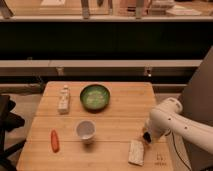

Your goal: Place the eraser on the white sponge

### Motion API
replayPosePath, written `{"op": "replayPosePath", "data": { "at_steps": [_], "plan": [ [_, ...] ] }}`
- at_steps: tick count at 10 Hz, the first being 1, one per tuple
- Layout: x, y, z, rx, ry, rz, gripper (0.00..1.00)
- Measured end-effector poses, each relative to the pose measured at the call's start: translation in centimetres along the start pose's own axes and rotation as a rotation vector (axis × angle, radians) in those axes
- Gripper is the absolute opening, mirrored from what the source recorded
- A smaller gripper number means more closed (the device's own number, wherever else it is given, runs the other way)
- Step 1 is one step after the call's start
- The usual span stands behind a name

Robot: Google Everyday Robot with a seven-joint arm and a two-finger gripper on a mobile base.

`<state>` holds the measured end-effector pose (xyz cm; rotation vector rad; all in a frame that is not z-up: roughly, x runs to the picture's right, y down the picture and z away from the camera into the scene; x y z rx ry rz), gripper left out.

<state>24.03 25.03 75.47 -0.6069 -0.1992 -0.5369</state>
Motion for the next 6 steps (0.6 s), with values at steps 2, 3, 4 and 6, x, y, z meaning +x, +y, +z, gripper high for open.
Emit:
{"op": "replayPosePath", "data": {
  "at_steps": [2,3,4,6],
  "plan": [
    [-0.13,0.15,-0.02,0.001,-0.001,-0.007,0.18],
    [-0.22,0.16,-0.01,0.002,-0.002,-0.013,0.20],
    [-0.30,0.14,0.00,0.004,-0.002,-0.022,0.17],
    [-0.43,0.16,-0.02,0.006,-0.003,-0.035,0.09]
  ]
}}
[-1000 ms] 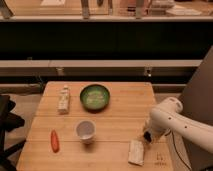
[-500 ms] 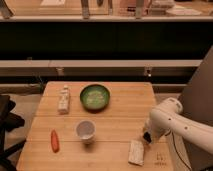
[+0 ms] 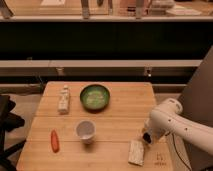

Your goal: Place the eraser on the white sponge

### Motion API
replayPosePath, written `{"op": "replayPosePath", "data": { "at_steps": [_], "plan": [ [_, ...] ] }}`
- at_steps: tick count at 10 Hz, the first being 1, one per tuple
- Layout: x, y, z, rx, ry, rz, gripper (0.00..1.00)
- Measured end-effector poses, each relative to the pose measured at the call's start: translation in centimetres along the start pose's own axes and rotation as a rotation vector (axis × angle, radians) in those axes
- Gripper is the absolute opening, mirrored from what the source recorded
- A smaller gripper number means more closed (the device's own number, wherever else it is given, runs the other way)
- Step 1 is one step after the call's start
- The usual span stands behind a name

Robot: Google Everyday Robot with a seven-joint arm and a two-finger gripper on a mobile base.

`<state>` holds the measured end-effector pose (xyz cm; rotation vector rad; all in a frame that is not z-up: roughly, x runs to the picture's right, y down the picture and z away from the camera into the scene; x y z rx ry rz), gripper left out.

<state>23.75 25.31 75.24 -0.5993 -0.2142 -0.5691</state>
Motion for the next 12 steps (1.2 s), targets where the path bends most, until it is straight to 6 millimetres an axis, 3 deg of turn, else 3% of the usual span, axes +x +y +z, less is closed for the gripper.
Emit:
{"op": "replayPosePath", "data": {
  "at_steps": [3,12],
  "plan": [
    [-0.3,0.1,-0.1,0.003,0.002,-0.014,0.16],
    [-1.2,-0.1,0.0,0.016,-0.003,-0.082,0.16]
  ]
}}
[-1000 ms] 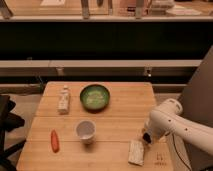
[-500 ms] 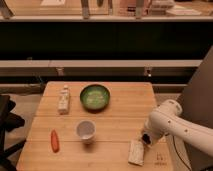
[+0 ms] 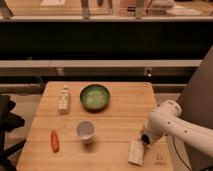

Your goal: Place the eraser on the white sponge

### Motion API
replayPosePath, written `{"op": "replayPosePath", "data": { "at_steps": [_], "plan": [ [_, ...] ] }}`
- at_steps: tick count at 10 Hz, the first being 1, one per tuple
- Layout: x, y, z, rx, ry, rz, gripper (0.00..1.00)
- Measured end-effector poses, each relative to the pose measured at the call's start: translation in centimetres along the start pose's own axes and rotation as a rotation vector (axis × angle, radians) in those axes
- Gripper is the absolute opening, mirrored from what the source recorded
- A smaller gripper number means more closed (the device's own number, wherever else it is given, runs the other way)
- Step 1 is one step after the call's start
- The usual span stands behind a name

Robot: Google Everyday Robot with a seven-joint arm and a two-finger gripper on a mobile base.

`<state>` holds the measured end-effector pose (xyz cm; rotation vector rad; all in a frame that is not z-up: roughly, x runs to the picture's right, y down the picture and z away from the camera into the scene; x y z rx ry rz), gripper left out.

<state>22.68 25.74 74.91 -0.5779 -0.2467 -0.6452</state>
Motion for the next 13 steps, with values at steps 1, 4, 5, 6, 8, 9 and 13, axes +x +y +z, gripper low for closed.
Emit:
{"op": "replayPosePath", "data": {
  "at_steps": [1,4,5,6,8,9,13],
  "plan": [
    [-0.06,-0.05,0.00,0.001,0.000,-0.007,0.16],
    [-0.21,-0.14,0.01,0.005,-0.002,-0.023,0.16],
    [-0.25,-0.15,0.01,0.006,-0.003,-0.028,0.16],
    [-0.36,-0.23,0.01,0.007,-0.004,-0.034,0.16],
    [-0.51,-0.32,0.07,0.009,-0.006,-0.045,0.22],
    [-0.54,-0.37,0.07,0.010,-0.007,-0.049,0.24],
    [-0.81,-0.56,0.09,0.016,-0.010,-0.071,0.28]
  ]
}}
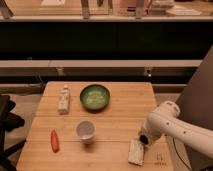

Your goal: Place the eraser on the white sponge

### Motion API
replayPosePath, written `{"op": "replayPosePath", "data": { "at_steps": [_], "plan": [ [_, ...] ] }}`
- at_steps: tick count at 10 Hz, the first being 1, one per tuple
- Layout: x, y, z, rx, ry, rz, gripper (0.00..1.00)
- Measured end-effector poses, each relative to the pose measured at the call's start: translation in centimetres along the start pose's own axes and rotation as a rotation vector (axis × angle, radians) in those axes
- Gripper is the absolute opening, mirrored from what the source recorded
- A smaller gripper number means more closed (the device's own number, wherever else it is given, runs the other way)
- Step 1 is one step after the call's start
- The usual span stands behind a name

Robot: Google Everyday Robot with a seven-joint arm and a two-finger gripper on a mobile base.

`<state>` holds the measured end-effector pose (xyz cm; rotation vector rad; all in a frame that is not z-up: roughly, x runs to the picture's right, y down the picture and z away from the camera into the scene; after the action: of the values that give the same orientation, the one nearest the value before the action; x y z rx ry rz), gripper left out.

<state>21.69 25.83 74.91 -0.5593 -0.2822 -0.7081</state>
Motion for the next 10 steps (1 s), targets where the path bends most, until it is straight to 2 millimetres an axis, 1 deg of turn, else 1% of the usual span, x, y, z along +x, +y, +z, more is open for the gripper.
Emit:
{"op": "replayPosePath", "data": {
  "at_steps": [2,4,5,10],
  "plan": [
    [-0.15,-0.06,0.08,0.002,-0.003,-0.007,0.33],
    [-0.20,-0.06,0.05,0.003,-0.004,-0.011,0.47],
    [-0.21,-0.12,0.02,0.005,-0.004,-0.014,0.53],
    [-0.33,-0.20,-0.01,0.009,-0.007,-0.030,0.54]
  ]
}}
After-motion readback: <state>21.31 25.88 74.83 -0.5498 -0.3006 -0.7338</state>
